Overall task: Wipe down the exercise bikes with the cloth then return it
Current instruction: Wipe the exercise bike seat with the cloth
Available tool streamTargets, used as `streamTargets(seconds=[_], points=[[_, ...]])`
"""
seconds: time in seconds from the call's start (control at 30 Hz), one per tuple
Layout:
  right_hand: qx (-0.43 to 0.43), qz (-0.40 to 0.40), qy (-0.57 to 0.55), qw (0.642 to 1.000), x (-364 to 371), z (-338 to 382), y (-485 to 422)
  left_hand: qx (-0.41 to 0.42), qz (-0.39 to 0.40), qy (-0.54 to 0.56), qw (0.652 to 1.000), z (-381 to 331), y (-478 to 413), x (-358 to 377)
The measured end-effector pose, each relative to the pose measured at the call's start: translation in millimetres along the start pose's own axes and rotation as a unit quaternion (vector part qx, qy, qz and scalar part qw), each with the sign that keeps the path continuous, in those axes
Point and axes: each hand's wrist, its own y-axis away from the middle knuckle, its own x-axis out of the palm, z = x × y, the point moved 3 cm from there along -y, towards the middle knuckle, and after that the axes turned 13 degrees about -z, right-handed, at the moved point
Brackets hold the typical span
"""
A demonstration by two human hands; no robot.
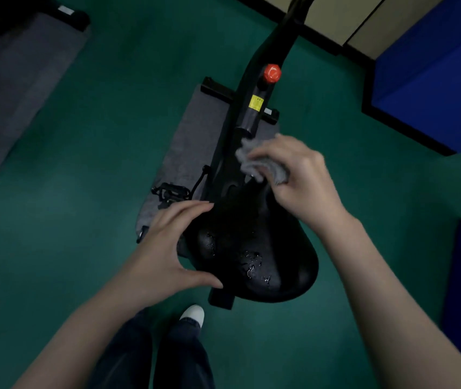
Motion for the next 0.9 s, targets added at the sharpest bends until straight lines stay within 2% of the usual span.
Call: streamTargets(seconds=[0.07, 0.17, 0.33, 0.43, 0.53, 0.63, 0.8, 0.9], points=[[-0.066, 0.078, 0.005, 0.995, 2.6, 11.1, 10.8, -0.004, 0.0, 0.002, 1.0, 0.3, 1.0, 0.1], [-0.082, 0.151, 0.042, 0.984, 4.1, 13.2, 3.6, -0.008, 0.003, 0.013, 1.0, 0.9, 3.5, 0.7], [-0.023, 0.129, 0.176, 0.976, 16.6, 8.6, -26.8, -0.023, -0.012, 0.037, 0.999, 4.1, 8.2, 2.1], [-0.033, 0.129, 0.148, 0.98, 22.2, 25.5, -4.1, -0.04, -0.021, 0.06, 0.997, 7.3, 12.9, 5.2], [-0.001, 0.078, 0.002, 0.997, 21.3, 48.7, 33.4, -0.051, -0.027, 0.077, 0.995, 10.1, 17.6, 9.7], [0.044, 0.011, -0.1, 0.994, 7.8, 48.8, 60.4, -0.056, -0.029, 0.088, 0.994, 11.4, 19.8, 13.4], [0.117, -0.114, -0.037, 0.986, -10.0, 32.9, 77.9, -0.062, -0.037, 0.097, 0.993, 12.5, 20.1, 14.6], [0.137, -0.135, -0.057, 0.98, 1.1, 53.6, 93.5, -0.058, -0.048, 0.086, 0.994, 12.1, 19.6, 14.7]])
